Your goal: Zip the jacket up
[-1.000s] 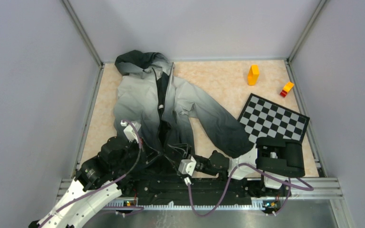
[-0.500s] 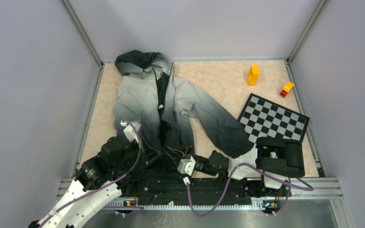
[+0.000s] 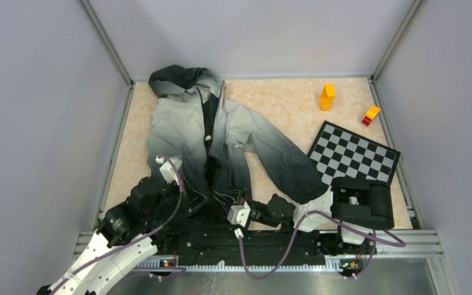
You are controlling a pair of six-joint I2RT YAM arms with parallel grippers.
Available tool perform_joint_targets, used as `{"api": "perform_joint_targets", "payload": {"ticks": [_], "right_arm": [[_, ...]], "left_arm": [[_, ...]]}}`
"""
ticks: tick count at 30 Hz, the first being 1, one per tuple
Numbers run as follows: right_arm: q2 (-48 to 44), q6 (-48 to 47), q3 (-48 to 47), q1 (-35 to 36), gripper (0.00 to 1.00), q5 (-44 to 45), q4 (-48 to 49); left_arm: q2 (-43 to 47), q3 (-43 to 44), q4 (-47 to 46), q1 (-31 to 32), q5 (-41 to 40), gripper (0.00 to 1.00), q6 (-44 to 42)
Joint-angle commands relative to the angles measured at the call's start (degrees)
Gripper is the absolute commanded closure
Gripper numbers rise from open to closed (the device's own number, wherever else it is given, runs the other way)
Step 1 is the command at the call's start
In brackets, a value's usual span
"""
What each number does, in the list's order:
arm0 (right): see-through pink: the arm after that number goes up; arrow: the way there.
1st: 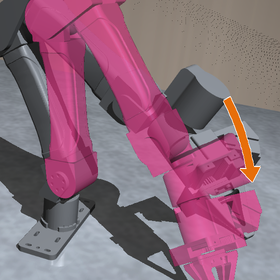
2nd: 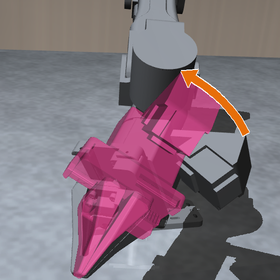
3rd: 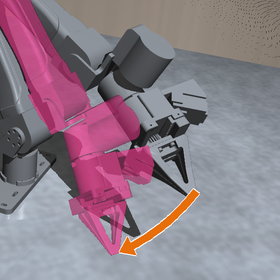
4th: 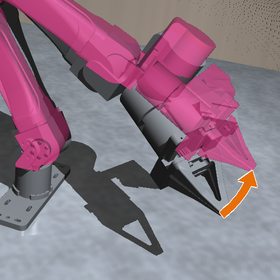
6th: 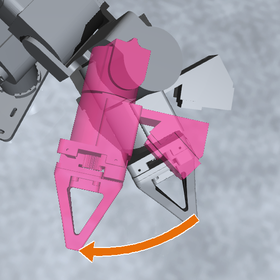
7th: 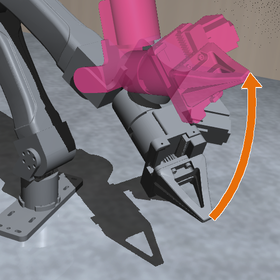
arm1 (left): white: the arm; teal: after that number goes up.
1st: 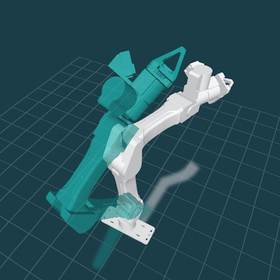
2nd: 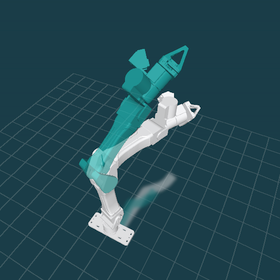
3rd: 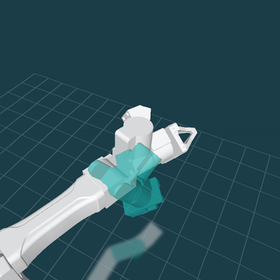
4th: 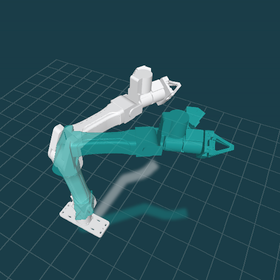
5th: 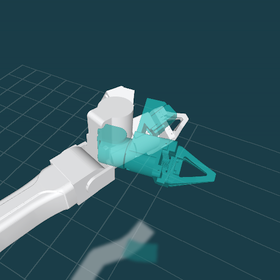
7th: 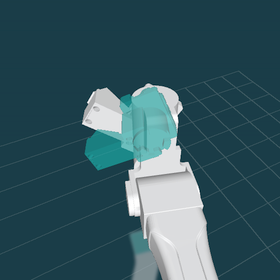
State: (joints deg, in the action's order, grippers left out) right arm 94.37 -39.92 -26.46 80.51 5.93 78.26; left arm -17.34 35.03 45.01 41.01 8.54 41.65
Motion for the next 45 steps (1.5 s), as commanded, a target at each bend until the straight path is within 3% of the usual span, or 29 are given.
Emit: {"api": "perform_joint_targets", "payload": {"ticks": [1,6,10,13,16,26,31,33,34,36,39,42,45], "right_arm": [[0.42,0.54,-2.54,0.71,0.88,-0.49,1.03],[0.46,1.29,-3.24,0.73,1.00,0.18,-0.37],[0.20,2.60,-4.04,0.73,1.00,1.87,-1.86],[-1.66,3.37,-6.42,0.77,1.00,2.72,-10.08],[-2.96,6.88,-11.23,0.71,1.00,11.61,-17.45],[-3.28,6.43,-15.26,0.71,1.00,25.12,-17.00],[-6.48,8.24,-13.65,0.72,1.00,19.95,-21.87],[-7.22,10.08,-13.01,0.75,1.00,16.46,-23.31],[-7.14,11.09,-12.79,0.74,1.00,16.13,-23.00],[-6.79,11.78,-12.58,0.75,1.00,16.11,-22.21],[-6.61,12.38,-12.25,0.74,1.00,15.64,-20.74],[-6.48,12.37,-11.75,0.77,1.00,14.79,-19.56],[-6.54,12.07,-11.28,0.77,1.00,14.12,-19.07]], "left_arm": [[0.50,1.51,-1.33,0.12,0.43,1.00,-0.10],[0.51,1.68,-1.08,0.12,0.56,1.00,-0.14],[0.20,1.74,-0.30,0.12,1.11,1.00,-0.62],[-2.49,2.86,2.30,0.12,1.90,1.00,-1.83],[-6.06,4.47,5.15,0.12,3.50,1.00,-4.84],[-9.62,6.48,8.79,0.12,3.75,1.00,-7.82],[-8.70,7.54,8.53,0.12,2.84,1.00,-6.82],[-7.57,8.58,7.23,0.13,1.70,0.80,-4.12],[-6.27,8.77,6.27,0.12,0.77,0.61,-2.31],[-3.58,8.30,3.94,0.14,-1.39,0.48,3.12],[0.75,5.36,-1.21,0.13,-3.43,0.46,11.89],[3.72,3.72,-7.01,0.12,-4.29,0.45,9.40],[1.57,8.03,-0.99,0.12,-12.62,0.41,7.38]]}}
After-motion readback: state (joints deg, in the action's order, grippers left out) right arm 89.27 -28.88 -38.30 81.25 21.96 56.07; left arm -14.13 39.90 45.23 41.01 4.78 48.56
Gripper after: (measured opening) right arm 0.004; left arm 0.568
